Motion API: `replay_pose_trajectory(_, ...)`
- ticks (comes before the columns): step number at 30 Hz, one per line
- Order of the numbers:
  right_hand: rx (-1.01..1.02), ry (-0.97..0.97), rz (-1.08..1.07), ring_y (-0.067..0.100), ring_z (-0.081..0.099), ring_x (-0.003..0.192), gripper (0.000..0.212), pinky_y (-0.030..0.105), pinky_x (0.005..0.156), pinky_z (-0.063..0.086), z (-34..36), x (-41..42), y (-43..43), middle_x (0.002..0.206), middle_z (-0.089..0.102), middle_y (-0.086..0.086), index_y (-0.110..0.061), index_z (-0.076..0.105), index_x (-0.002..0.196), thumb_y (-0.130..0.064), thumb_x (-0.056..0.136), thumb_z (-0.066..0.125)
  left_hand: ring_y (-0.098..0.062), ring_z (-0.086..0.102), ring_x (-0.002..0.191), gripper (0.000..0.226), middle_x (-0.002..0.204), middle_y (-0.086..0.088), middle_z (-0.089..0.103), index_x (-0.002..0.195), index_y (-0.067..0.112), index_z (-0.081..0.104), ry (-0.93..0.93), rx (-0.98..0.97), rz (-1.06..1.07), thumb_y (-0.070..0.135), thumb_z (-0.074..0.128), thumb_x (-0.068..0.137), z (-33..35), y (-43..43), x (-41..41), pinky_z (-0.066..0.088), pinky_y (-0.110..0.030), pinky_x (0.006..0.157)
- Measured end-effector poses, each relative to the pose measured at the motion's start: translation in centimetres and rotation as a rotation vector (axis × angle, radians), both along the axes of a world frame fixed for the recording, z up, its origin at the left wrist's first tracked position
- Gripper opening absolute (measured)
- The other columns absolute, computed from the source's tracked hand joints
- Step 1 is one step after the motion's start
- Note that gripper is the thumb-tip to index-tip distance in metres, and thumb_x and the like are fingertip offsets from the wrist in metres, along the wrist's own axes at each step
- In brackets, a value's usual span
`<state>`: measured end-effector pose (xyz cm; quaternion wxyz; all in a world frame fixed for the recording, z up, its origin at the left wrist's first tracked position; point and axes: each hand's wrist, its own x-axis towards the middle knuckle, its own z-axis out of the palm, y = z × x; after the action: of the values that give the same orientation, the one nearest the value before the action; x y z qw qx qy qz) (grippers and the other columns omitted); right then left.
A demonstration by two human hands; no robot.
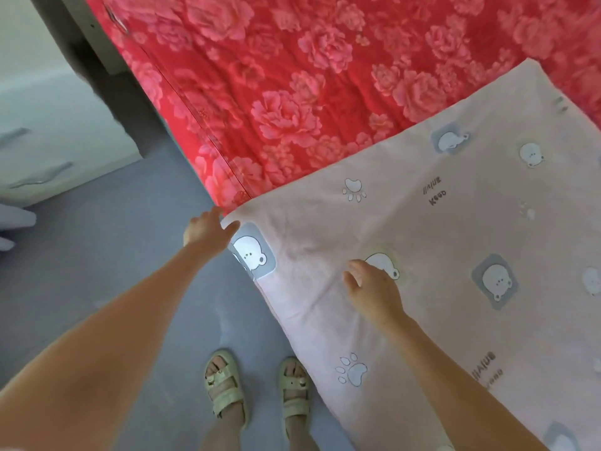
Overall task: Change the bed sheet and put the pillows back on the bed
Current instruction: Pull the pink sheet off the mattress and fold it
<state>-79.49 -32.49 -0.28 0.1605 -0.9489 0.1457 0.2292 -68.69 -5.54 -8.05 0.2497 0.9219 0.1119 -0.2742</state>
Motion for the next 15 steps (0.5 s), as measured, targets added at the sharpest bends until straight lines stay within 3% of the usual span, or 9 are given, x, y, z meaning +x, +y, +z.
replay_pose_trajectory(3, -0.018, 0.009, -0.122, 0.02, 0.046, 0.127, 0.043, 0.032, 0.099, 0.037, -2.1, 0.5, -0.6, 0.137, 0.052, 0.001, -0.015, 0.044, 0.139, -0.03, 0.099, 0.043, -0.034, 0.05, 0.115, 0.055, 0.123, -0.01, 0.057, 0.131, 0.015, 0.046, -0.047, 0.008, -0.037, 0.049, 0.056, 0.089, -2.0, -0.3, 0.3, 0.043, -0.041, 0.09)
replay_pose_trajectory(5, -0.049, 0.062, -0.204, 0.022, 0.039, 0.134, 0.049, 0.034, 0.103, 0.036, -3.9, 1.0, -1.8, 0.147, 0.042, 0.002, -0.018, 0.037, 0.145, -0.034, 0.098, 0.042, -0.034, 0.054, 0.107, 0.045, 0.111, -0.01, 0.061, 0.121, 0.013, 0.05, -0.035, -0.017, -0.019, 0.045, 0.056, 0.089, -2.9, -0.5, 0.8, 0.042, -0.037, 0.083)
replay_pose_trajectory(7, -0.1, 0.185, -0.234, 0.029, 0.035, 0.136, 0.054, 0.039, 0.104, 0.037, -5.3, 1.5, -2.5, 0.151, 0.032, 0.008, -0.021, 0.03, 0.148, -0.04, 0.098, 0.04, -0.034, 0.057, 0.092, 0.024, 0.091, -0.012, 0.062, 0.098, 0.011, 0.058, -0.042, -0.103, -0.004, 0.033, 0.052, 0.093, -3.1, -0.7, 1.2, 0.038, -0.033, 0.066)
replay_pose_trajectory(9, -0.085, 0.267, -0.184, 0.037, 0.028, 0.137, 0.059, 0.042, 0.106, 0.033, -6.4, 2.7, -1.7, 0.153, 0.023, 0.013, -0.022, 0.023, 0.149, -0.044, 0.097, 0.039, -0.031, 0.049, 0.071, 0.031, 0.066, -0.01, 0.051, 0.068, 0.01, 0.05, -0.1, -0.181, 0.06, 0.027, 0.052, 0.094, -2.7, 0.1, 1.3, 0.029, -0.032, 0.054)
replay_pose_trajectory(11, -0.004, 0.233, -0.049, 0.038, 0.015, 0.141, 0.059, 0.041, 0.111, 0.025, -7.2, 4.9, 0.5, 0.156, 0.014, 0.016, -0.025, 0.018, 0.151, -0.043, 0.098, 0.038, -0.029, 0.039, 0.061, 0.041, 0.061, -0.018, 0.047, 0.061, 0.004, 0.044, -0.149, -0.221, 0.163, 0.028, 0.055, 0.093, -2.3, 1.0, 1.1, 0.026, -0.032, 0.052)
replay_pose_trajectory(13, 0.088, 0.224, 0.042, 0.036, 0.015, 0.142, 0.056, 0.044, 0.113, 0.023, -7.6, 7.6, 2.8, 0.154, 0.019, 0.019, -0.027, 0.024, 0.149, -0.045, 0.098, 0.035, -0.028, 0.038, 0.062, 0.04, 0.063, -0.022, 0.046, 0.063, 0.001, 0.046, -0.083, -0.231, 0.295, 0.027, 0.057, 0.092, -1.9, 1.0, 1.0, 0.025, -0.032, 0.053)
replay_pose_trajectory(15, 0.085, 0.249, 0.049, 0.035, 0.04, 0.13, 0.062, 0.042, 0.105, 0.032, -6.9, 10.2, 4.0, 0.14, 0.045, 0.015, -0.02, 0.043, 0.138, -0.056, 0.093, 0.021, -0.025, 0.036, 0.063, 0.036, 0.059, -0.012, 0.038, 0.063, 0.006, 0.044, 0.02, -0.258, 0.397, 0.025, 0.057, 0.091, -1.4, 0.0, 1.5, 0.023, -0.032, 0.052)
